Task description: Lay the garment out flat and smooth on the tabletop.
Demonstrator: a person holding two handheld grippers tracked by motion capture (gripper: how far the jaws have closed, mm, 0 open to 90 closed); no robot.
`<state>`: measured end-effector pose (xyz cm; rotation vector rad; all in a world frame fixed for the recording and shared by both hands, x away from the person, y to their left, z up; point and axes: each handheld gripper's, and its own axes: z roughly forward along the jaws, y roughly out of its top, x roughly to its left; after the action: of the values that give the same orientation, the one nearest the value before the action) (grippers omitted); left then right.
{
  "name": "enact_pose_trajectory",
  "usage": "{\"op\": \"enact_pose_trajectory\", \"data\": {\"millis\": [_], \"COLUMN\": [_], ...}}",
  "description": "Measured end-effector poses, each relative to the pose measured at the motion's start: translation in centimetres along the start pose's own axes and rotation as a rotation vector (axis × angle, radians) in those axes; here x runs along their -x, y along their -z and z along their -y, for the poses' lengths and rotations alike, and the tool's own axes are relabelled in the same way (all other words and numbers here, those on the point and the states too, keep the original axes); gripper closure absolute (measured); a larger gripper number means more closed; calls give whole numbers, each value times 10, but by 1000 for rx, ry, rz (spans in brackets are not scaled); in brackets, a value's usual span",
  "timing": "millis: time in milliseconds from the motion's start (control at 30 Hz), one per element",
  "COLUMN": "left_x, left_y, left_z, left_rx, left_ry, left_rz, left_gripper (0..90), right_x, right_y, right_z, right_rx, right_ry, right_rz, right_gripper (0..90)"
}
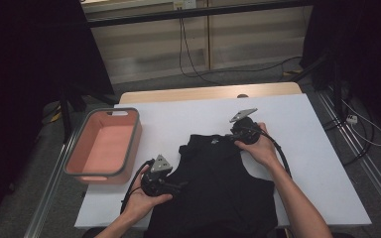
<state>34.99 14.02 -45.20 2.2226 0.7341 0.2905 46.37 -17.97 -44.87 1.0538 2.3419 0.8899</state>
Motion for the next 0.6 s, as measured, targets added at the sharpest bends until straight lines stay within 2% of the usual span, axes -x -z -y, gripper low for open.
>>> {"op": "enact_pose_trajectory", "data": {"millis": [67, 167, 333, 400, 433, 533, 600], "left_x": [1, 1, 1, 2, 2, 2, 3], "left_y": [-1, 0, -2, -2, -2, -2, -2], "left_z": [0, 0, 0, 0, 0, 1, 1], "left_rx": [0, -3, -5, -7, -4, -5, -8], "left_ry": [6, -4, -1, -3, -3, -5, -2], "left_rz": [2, 1, 4, -10, 0, 3, 5], "left_gripper": [222, 222, 222, 222, 222, 222, 222], "right_x": [2, 6, 17, 20, 21, 23, 25], "right_y": [-3, -4, -9, -14, -17, -24, -25], "right_z": [-2, -5, -12, -17, -19, -25, -27], "right_rx": [4, 33, 34, 26, 19, 17, 32], "right_ry": [-6, -33, -80, -87, -90, -112, -132], "right_rz": [-2, 4, 23, 31, 36, 57, 41], "right_gripper": [866, 887, 887, 882, 877, 792, 756]}}
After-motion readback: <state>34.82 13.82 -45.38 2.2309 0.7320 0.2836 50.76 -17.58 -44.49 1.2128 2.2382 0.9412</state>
